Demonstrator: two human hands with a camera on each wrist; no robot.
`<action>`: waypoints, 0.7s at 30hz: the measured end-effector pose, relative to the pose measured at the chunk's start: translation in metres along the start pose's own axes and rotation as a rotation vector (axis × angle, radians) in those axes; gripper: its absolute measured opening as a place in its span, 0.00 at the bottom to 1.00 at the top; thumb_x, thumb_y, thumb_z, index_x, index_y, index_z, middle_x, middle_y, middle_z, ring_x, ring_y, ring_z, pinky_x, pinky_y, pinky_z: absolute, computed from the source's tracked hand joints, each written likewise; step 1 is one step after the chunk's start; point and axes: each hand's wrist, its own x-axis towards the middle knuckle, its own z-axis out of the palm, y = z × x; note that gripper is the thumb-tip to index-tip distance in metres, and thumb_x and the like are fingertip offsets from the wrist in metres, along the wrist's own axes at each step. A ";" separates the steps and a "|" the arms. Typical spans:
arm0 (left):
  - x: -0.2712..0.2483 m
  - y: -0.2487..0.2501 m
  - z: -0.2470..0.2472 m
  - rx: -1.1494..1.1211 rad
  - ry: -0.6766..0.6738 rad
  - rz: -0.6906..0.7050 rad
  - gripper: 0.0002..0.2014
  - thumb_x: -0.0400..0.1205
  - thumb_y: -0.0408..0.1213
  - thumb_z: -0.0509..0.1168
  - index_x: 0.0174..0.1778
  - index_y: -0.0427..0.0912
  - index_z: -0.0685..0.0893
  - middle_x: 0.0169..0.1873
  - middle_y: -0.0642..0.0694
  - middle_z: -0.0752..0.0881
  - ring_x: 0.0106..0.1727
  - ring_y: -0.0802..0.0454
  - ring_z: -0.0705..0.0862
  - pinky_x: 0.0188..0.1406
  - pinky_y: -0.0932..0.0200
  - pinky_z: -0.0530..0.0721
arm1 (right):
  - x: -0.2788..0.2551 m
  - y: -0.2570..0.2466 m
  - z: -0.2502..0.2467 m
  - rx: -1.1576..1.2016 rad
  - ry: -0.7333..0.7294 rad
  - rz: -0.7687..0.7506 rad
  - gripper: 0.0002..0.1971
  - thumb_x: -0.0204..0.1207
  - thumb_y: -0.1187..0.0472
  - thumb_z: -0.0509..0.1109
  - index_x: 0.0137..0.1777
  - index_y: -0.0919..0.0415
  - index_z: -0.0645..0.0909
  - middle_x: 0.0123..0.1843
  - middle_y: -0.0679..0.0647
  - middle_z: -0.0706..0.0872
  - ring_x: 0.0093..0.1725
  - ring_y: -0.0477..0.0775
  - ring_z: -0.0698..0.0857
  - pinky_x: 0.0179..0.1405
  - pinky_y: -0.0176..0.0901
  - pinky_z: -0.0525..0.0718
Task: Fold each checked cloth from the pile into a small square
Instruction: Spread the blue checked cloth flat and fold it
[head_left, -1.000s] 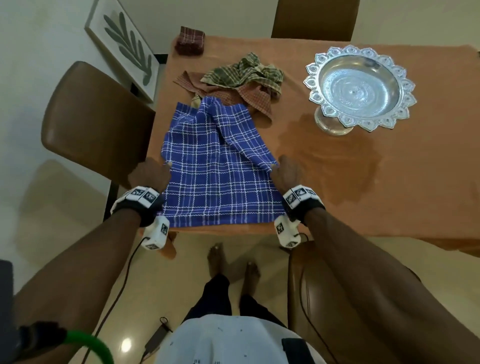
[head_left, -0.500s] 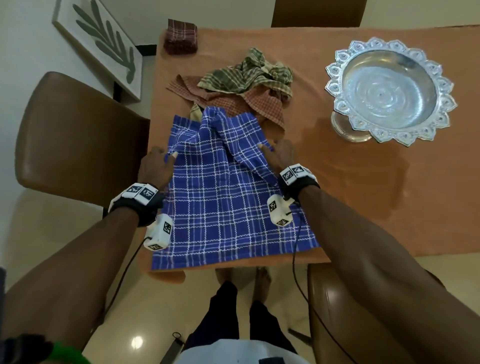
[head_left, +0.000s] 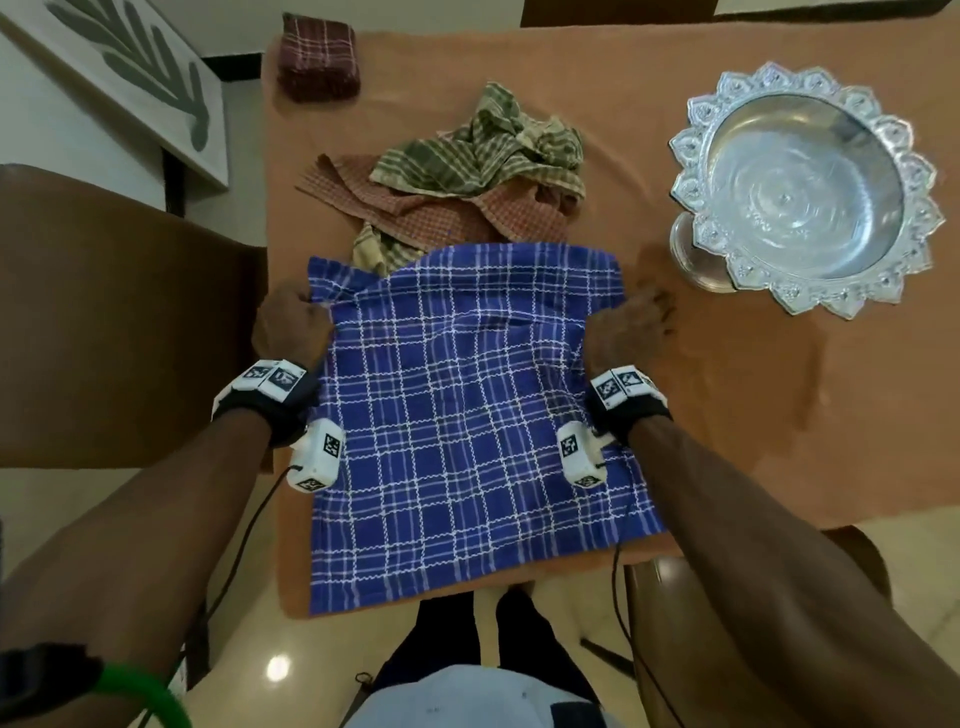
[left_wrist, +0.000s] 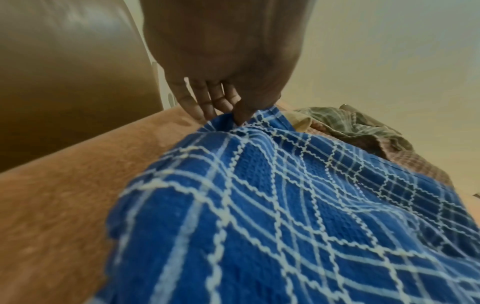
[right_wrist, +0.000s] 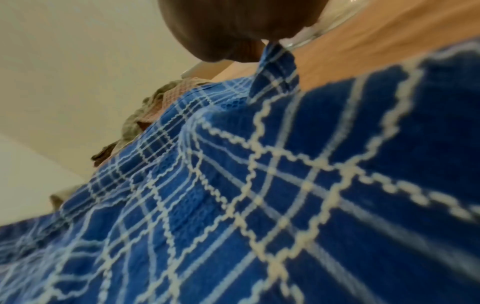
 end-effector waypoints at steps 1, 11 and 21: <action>0.001 -0.003 0.001 -0.010 0.016 0.009 0.10 0.84 0.36 0.65 0.55 0.33 0.81 0.56 0.31 0.83 0.57 0.31 0.82 0.47 0.47 0.74 | 0.004 -0.005 0.008 -0.011 0.027 -0.139 0.26 0.69 0.62 0.60 0.70 0.64 0.74 0.65 0.64 0.80 0.63 0.66 0.79 0.63 0.57 0.72; 0.023 0.012 0.012 -0.288 0.052 0.104 0.16 0.82 0.43 0.71 0.58 0.35 0.83 0.51 0.35 0.88 0.52 0.38 0.86 0.46 0.51 0.80 | 0.045 -0.156 0.026 -0.210 -0.286 -0.265 0.41 0.66 0.38 0.78 0.71 0.67 0.73 0.63 0.62 0.86 0.64 0.64 0.84 0.78 0.68 0.62; 0.015 0.002 0.011 -0.352 0.123 0.148 0.12 0.85 0.45 0.68 0.50 0.39 0.78 0.40 0.42 0.84 0.40 0.45 0.82 0.38 0.57 0.73 | 0.093 -0.178 0.018 0.757 -0.312 -0.100 0.25 0.64 0.41 0.80 0.57 0.55 0.90 0.54 0.54 0.91 0.52 0.55 0.88 0.48 0.41 0.84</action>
